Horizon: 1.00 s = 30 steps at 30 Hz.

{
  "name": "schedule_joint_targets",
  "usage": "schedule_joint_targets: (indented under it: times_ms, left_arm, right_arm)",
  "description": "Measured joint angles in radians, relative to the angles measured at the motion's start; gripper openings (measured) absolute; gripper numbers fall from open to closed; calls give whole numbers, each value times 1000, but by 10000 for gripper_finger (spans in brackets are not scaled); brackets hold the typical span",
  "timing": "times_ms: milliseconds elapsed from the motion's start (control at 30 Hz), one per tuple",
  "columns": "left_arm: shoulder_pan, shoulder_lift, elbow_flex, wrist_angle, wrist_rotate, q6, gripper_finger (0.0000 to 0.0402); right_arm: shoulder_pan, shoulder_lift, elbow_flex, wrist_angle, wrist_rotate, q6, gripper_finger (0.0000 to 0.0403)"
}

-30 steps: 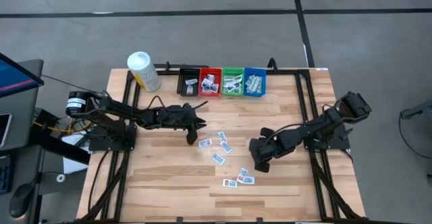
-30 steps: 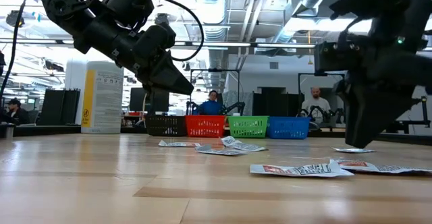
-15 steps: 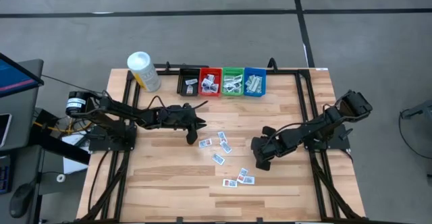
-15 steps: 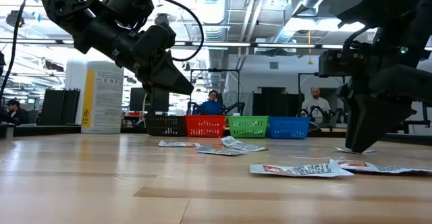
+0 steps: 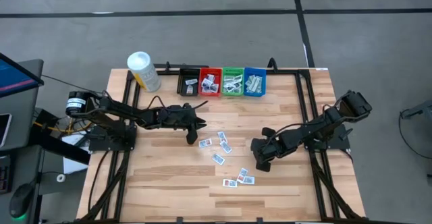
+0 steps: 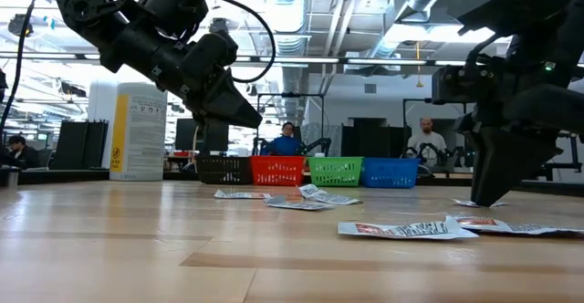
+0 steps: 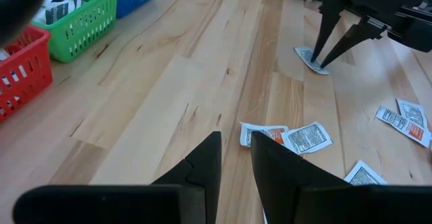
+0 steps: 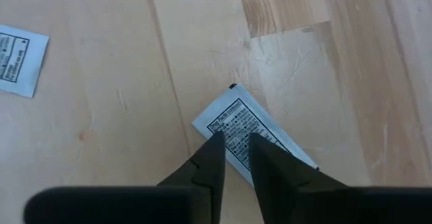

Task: Pick & Place First Aid Supplies
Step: Put the ointment pack into the black bin

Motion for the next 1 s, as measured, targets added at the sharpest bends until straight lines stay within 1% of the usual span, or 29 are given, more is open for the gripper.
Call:
schedule_joint_targets:
  times_ms: [167, 333, 600, 867, 1000]
  left_arm:
    - [0, 0, 0, 0, 0, 0, 81]
    - [0, 0, 0, 0, 0, 0, 81]
    - [0, 0, 0, 0, 0, 0, 81]
    - [0, 0, 0, 0, 0, 0, 81]
    - [1, 0, 0, 0, 0, 2, 81]
  right_arm:
    - [0, 0, -1, 9, -3, 1, 42]
    - [0, 0, -2, 31, -6, 23, 6]
    - [-1, 6, 33, 37, -26, 59, 2]
    - [-3, 4, 126, 33, -4, -48, 1]
    - [-22, 3, 145, -21, -3, -61, 1]
